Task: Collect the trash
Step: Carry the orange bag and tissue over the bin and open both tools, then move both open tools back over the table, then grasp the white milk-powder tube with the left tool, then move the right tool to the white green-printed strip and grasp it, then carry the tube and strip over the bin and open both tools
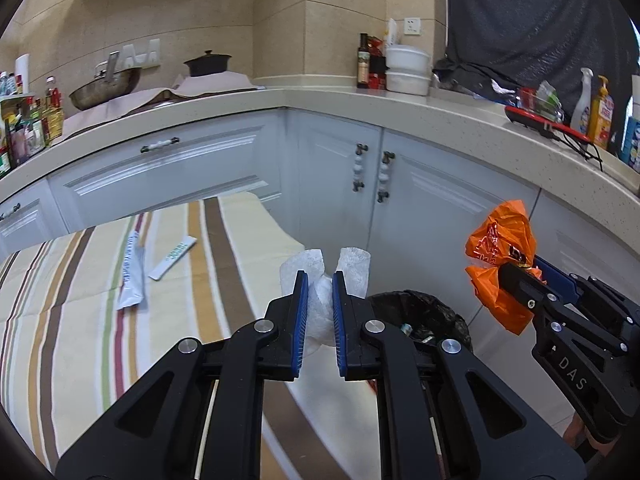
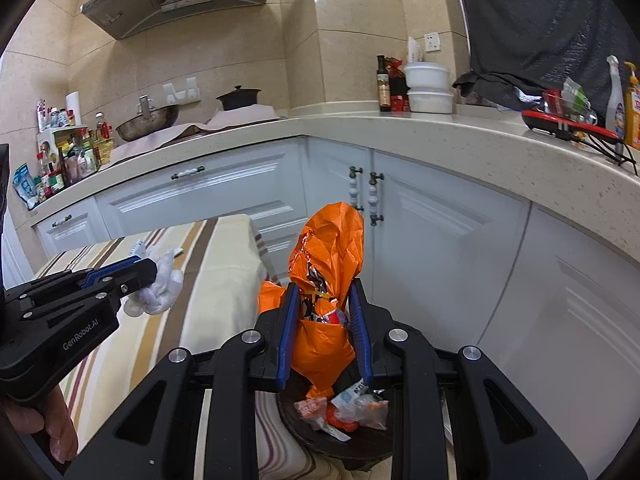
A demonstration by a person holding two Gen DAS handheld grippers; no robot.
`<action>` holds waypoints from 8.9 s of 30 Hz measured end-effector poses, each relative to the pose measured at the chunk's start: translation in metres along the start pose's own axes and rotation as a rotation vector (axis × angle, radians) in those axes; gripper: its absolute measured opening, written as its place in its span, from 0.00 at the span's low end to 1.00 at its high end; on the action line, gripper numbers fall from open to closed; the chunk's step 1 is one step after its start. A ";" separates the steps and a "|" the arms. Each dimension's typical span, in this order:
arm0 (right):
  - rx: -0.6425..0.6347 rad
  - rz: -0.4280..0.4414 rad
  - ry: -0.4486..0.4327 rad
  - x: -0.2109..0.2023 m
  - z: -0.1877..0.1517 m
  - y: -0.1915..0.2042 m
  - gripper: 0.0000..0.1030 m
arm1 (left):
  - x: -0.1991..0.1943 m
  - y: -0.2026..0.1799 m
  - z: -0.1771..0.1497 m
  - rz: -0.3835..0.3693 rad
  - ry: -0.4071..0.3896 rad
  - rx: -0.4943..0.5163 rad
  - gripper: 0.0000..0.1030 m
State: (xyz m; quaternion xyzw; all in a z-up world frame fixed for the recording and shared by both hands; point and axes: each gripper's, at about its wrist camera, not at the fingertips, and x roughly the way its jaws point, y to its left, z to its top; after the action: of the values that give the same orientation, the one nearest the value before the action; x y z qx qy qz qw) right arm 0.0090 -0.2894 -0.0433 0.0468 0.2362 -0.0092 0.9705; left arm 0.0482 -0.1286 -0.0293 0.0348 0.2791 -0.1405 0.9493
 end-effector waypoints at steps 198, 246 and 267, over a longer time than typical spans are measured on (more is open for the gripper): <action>-0.262 0.271 0.340 0.183 0.006 0.252 0.22 | 0.017 0.325 -0.063 0.440 0.176 -0.424 0.33; -0.112 0.112 0.057 0.030 0.006 0.088 0.22 | -0.030 0.101 -0.026 0.167 0.031 -0.138 0.33; 0.049 -0.067 0.099 0.037 -0.020 -0.040 0.22 | 0.061 -0.035 -0.012 0.004 0.111 -0.002 0.34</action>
State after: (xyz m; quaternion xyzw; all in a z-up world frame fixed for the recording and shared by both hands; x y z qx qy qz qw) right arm 0.0313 -0.3269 -0.0810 0.0629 0.2853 -0.0450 0.9553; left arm 0.0804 -0.1752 -0.0720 0.0424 0.3314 -0.1360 0.9327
